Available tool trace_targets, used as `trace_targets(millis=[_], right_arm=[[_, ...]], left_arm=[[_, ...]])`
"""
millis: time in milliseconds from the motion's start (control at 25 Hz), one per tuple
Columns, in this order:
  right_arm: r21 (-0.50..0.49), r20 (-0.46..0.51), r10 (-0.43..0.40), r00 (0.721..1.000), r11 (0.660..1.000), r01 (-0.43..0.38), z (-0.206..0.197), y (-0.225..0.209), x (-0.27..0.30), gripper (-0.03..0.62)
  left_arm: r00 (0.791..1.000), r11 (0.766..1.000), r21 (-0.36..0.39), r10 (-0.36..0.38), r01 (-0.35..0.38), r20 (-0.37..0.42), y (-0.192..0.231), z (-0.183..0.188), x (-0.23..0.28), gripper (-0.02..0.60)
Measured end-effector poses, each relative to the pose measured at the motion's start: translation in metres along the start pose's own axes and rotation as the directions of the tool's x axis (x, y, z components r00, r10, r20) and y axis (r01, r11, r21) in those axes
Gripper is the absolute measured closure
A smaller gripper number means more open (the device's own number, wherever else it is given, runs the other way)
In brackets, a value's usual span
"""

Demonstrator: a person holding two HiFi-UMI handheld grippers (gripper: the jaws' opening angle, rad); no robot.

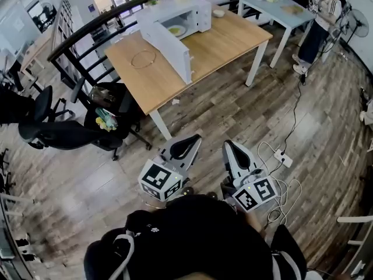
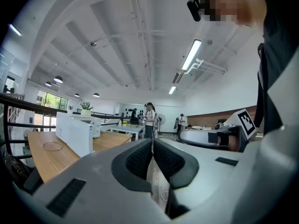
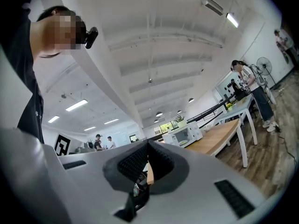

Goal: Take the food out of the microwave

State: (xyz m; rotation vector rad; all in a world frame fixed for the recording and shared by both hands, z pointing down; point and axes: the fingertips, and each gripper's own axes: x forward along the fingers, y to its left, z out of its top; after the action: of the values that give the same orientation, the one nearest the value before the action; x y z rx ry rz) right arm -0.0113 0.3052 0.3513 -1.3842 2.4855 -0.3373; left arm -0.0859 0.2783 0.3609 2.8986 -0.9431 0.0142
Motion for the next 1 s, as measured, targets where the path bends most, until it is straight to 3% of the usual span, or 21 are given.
trace_targets(millis=[560,1000], right_arm=[[0.024,0.014,0.008,1.000,1.000,-0.008,0.005,-0.039,-0.012,0.592],[0.041,0.001,0.001,1.000,0.999,-0.001,0.010,-0.064,-0.040,0.545]], left_arm=[[0.998,0.998,0.027,0.061,-0.060,-0.031,-0.007,-0.007,0.018,0.560],[0.996,0.997,0.046,0.069,-0.066,-0.048,-0.039,-0.007,0.038,0.557]])
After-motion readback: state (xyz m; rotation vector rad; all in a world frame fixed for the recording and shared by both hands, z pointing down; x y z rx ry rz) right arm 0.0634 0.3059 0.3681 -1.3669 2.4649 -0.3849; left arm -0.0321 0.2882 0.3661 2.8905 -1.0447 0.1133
